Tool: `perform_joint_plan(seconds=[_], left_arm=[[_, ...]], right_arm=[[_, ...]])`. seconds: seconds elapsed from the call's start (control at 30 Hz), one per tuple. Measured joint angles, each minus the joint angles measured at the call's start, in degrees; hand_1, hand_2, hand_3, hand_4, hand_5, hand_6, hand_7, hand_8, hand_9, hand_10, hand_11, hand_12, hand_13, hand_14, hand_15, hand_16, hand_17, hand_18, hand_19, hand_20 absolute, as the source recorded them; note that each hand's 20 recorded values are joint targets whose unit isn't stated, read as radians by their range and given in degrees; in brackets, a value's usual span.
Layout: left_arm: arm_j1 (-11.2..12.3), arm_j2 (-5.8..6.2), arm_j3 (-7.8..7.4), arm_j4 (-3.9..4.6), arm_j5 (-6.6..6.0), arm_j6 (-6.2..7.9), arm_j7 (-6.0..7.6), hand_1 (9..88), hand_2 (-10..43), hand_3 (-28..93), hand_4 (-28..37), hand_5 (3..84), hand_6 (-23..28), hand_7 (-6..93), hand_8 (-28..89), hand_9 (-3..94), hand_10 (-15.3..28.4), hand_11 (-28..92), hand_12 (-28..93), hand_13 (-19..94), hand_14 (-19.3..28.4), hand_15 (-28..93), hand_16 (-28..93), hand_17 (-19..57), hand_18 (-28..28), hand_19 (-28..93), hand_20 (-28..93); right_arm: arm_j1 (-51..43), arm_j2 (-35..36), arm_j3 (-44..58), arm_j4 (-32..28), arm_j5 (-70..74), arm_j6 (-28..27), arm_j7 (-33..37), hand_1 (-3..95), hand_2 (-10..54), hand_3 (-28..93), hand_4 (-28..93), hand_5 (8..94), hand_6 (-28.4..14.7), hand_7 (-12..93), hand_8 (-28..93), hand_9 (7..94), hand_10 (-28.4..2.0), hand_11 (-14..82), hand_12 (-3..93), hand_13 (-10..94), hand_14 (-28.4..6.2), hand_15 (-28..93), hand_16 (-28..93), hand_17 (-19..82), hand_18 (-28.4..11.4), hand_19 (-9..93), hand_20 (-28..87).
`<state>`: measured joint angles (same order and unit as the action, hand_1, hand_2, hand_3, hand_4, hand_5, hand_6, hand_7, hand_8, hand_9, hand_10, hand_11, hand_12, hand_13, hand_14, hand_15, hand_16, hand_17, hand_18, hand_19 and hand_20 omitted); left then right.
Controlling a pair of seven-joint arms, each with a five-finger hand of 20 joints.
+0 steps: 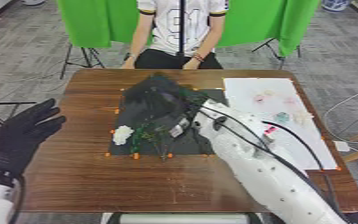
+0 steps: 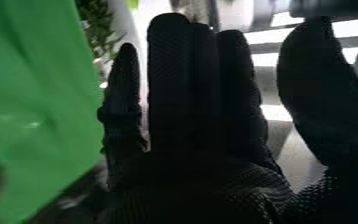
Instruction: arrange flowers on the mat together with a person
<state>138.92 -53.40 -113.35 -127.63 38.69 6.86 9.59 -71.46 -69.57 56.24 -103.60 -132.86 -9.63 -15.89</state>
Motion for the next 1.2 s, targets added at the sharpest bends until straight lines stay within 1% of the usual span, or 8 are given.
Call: perform_joint_plan(seconds=[0.1, 0.23, 0.33, 0.47, 0.67, 0.83, 1.07, 1.2], left_arm=[[0.0, -0.65, 0.69, -0.16, 0.09, -0.20, -0.05, 26.5, 0.6, 71, -24.6, 41.2, 6.1, 13.3, -8, 32.7, 13.8, 21, 14, 27, 16.5, 36, 1, -7.1, 23.5, 49, 15], [0.0, -1.41, 1.11, -0.34, 0.16, -0.57, -0.09, 26.5, 0.3, 71, -24.5, 41.2, 6.1, 13.3, -8, 32.7, 13.8, 21, 14, 27, 16.5, 36, 1, -7.1, 23.5, 49, 15], [0.0, -1.93, 1.17, -0.48, 0.18, -0.89, -0.09, 26.1, -1.0, 71, -24.5, 41.1, 6.1, 13.3, -8, 32.8, 13.8, 21, 14, 27, 16.4, 36, 1, -7.1, 23.5, 49, 15], [0.0, -2.71, 1.46, -0.48, 0.19, -1.67, 0.06, 25.7, -1.6, 71, -24.6, 40.9, 6.1, 13.0, -7, 32.7, 13.7, 20, 14, 27, 16.4, 36, 1, -7.2, 23.5, 48, 15], [-0.4, -3.51, 2.08, -0.37, 0.12, -2.10, 0.14, 25.6, -1.5, 71, -24.6, 40.9, 6.0, 13.1, -7, 32.9, 13.7, 20, 14, 27, 16.4, 35, 1, -7.1, 23.6, 48, 16], [-0.7, -3.75, 2.24, -0.25, 0.09, -2.10, 0.05, 25.7, -1.1, 71, -24.7, 40.9, 6.1, 13.1, -7, 32.9, 13.7, 20, 14, 27, 16.4, 35, 1, -7.1, 23.6, 48, 16], [-0.9, -3.87, 2.15, -0.18, 0.11, -2.16, -0.22, 25.8, -0.9, 71, -24.7, 40.9, 6.1, 13.1, -7, 32.9, 13.8, 20, 14, 27, 16.5, 35, 1, -7.1, 23.6, 48, 16], [-0.4, -4.00, 1.63, -0.27, 0.11, -2.15, -0.26, 26.1, -0.6, 71, -24.9, 40.9, 6.1, 13.2, -7, 33.0, 13.8, 20, 14, 27, 16.5, 36, 1, -7.1, 23.6, 48, 16]], right_arm=[[-4.1, 3.3, 7.1, -3.8, 5.7, -1.1, 0.8, 33.1, -4.2, 85, -28, 49.1, 0.1, 34, -16, 53.7, -10.4, 30.1, 25.9, 51, -7.9, 51, 24, 20, -17.1, 58, 41], [-10.0, 8.4, 16.2, -7.2, 14.5, -1.8, 4.5, 32.1, -2.9, 85, -26, 48.4, -0.4, 32, -15, 52.0, -11.3, 28.3, 25.6, 49, -8.3, 48, 24, 19, -17.4, 56, 39], [-15.3, 11.6, 23.8, -8.3, 23.0, -2.9, 5.6, 31.2, -3.3, 85, -26, 47.7, -1.0, 31, -15, 51.4, -12.0, 27.9, 25.6, 48, -8.9, 48, 25, 20, -17.6, 61, 41], [-22.8, 13.6, 33.6, -8.7, 34.5, -4.2, 5.7, 29.6, -5.2, 85, -25, 47.9, -2.3, 29, -14, 50.9, -13.1, 27.3, 25.7, 47, -10.3, 49, 25, 20, -17.8, 63, 42], [-33.3, 12.1, 44.3, -10.3, 50.6, -4.4, 10.7, 28.3, -4.8, 84, -24, 48.3, -3.5, 27, -13, 50.9, -13.7, 26.6, 25.9, 46, -11.1, 49, 24, 19, -18.2, 62, 42], [-40.0, 8.4, 47.5, -11.9, 63.1, -3.9, 12.3, 28.0, -4.5, 84, -23, 48.3, -4.3, 25, -12, 50.9, -13.9, 26.3, 26.0, 46, -11.5, 49, 24, 19, -18.3, 62, 42], [-45.8, 3.3, 47.8, -13.9, 64.9, -3.4, 12.4, 27.6, -4.4, 84, -23, 48.2, -4.2, 25, -11, 50.9, -14.1, 26.3, 26.1, 45, -11.6, 49, 23, 19, -18.5, 62, 42], [-47.6, 2.2, 47.2, -14.0, 64.9, -0.5, 12.5, 27.7, -4.5, 84, -23, 48.7, -3.9, 26, -12, 51.2, -14.2, 26.7, 26.2, 45, -11.6, 49, 23, 19, -18.7, 62, 42]])
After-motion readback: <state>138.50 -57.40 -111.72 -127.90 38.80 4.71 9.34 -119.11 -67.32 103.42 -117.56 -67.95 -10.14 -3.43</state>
